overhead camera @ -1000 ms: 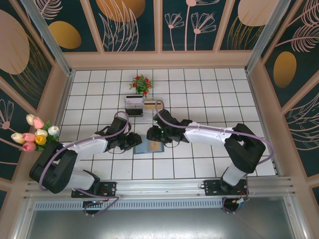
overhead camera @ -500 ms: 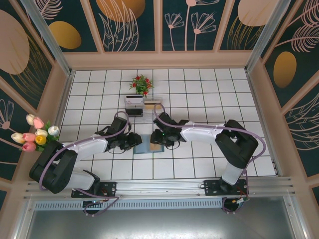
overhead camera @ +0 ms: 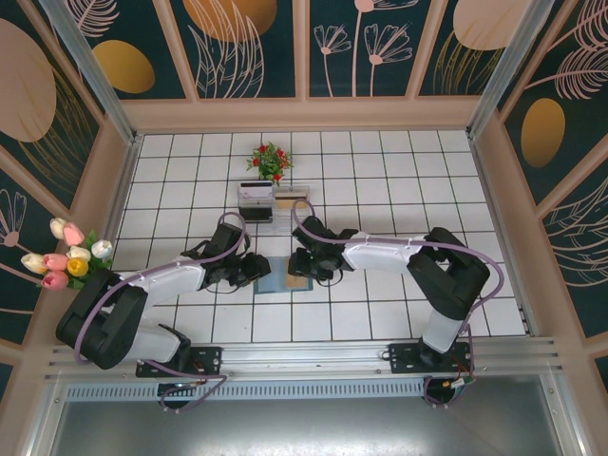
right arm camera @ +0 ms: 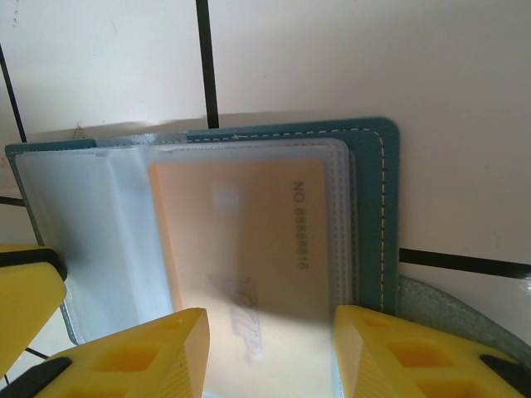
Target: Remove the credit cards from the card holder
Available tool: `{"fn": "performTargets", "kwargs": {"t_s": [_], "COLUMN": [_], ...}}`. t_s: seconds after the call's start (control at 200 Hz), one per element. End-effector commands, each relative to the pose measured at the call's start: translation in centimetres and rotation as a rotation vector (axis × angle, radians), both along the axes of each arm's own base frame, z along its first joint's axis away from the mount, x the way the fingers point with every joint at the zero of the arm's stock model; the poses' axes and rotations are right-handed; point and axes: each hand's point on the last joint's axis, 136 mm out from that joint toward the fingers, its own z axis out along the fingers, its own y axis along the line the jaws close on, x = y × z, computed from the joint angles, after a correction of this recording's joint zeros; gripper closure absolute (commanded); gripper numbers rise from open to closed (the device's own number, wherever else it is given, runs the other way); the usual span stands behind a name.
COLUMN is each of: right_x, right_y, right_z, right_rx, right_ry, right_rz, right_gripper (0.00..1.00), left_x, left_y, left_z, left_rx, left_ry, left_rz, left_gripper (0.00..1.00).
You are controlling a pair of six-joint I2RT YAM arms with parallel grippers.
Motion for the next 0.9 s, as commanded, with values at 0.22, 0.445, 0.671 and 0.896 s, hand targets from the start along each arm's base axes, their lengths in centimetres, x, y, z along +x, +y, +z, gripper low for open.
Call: {"fn": "performTargets", "kwargs": {"t_s": [0.22,0.445,0.671,0.896], "right_x": [-0.8,-1.5,-1.2,-1.4], "right_y": [-0.2,2.1,1.7,1.1], "right_z": [-1.9,-1.1,-0.7,-1.1], "right_rx": [-0.036,0.089,0.109,0.117], "right_ry": [0.050,0.078,0.070,0.083], "right_rz": [0.026,0.088,0.062,0.045], "right_gripper": [0.53,0.53,0.54,0.56], "left_x": [-1.1,-1.0,-0.9,0.3], "left_y": [1.0,1.0,0.9,-0.3], "left_z": [-1.7,-1.9,-1.3,2.3], "left_rx": [0.068,0.068,0.066,-0.009], "left_ry": [0.045,0.051,0.038,-0.044], "left_rz": [-0.004,-0.004,-0.008,-0.020], "left_gripper": [0.67,0.67,0.67,0.82]}}
